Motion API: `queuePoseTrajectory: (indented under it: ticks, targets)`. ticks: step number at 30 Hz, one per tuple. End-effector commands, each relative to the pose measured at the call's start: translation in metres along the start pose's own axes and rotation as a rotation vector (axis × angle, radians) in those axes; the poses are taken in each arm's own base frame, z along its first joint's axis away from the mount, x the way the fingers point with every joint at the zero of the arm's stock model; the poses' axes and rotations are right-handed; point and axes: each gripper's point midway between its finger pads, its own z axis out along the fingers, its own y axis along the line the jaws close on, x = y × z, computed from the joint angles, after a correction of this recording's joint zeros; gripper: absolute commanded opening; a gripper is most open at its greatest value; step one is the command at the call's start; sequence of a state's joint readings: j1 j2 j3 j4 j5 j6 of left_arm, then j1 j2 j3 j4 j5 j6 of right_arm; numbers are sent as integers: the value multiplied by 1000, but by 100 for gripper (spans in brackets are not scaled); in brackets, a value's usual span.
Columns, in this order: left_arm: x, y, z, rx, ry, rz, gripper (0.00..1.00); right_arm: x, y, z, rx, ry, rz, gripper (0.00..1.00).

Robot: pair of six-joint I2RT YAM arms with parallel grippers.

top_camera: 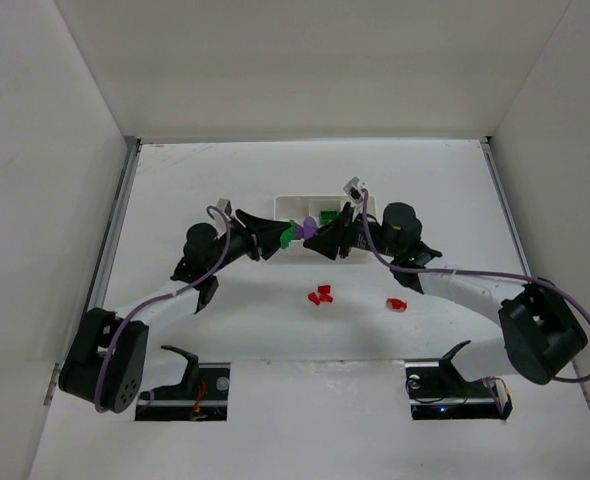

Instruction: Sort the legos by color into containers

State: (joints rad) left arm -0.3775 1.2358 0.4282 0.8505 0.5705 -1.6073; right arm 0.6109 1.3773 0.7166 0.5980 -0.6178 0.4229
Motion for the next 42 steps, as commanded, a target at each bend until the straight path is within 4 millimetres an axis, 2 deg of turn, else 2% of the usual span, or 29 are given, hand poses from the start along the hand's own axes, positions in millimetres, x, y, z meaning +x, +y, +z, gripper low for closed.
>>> queuePoseTrajectory:
  ticks: [1,6,11,13,19,22,26,31,34,35,38,40,42]
  targets:
    - [0,-20,-13,90,14,100,11,-18,-10,-6,67,-75,0,24]
    - [-7,-23,-17,96,-13,123,11,-21,-21,-5,115,-88,15,24]
    - [-18,-25,-28,92,-73,196,12,-28,-58,8,277,-91,30,26]
    - [-24,-26,-32,89,-106,239,12,-25,-76,19,345,-68,32,26]
    - [-33,-18,-35,19,-178,355,13,-15,-105,51,465,-19,39,29]
    - [-33,-14,-35,-16,-194,406,13,-15,-112,60,494,-15,37,39]
    - [-33,-14,-32,-52,-212,465,13,-28,-113,60,516,-61,30,62]
    - [-27,-21,-17,-72,-206,536,13,-46,-98,47,510,-114,24,67]
    - [-21,-25,0,-87,-198,591,14,-55,-103,24,577,-172,49,65]
    - [-20,-27,6,-95,-196,616,14,-58,-107,12,617,-200,62,62]
    - [-18,-24,31,-140,-189,689,14,-60,-118,-33,746,-301,139,44]
    - [-19,-19,47,-180,-195,735,15,-52,-121,-59,798,-343,191,33]
    - [-22,-13,64,-222,-200,788,15,-38,-119,-85,846,-367,240,27]
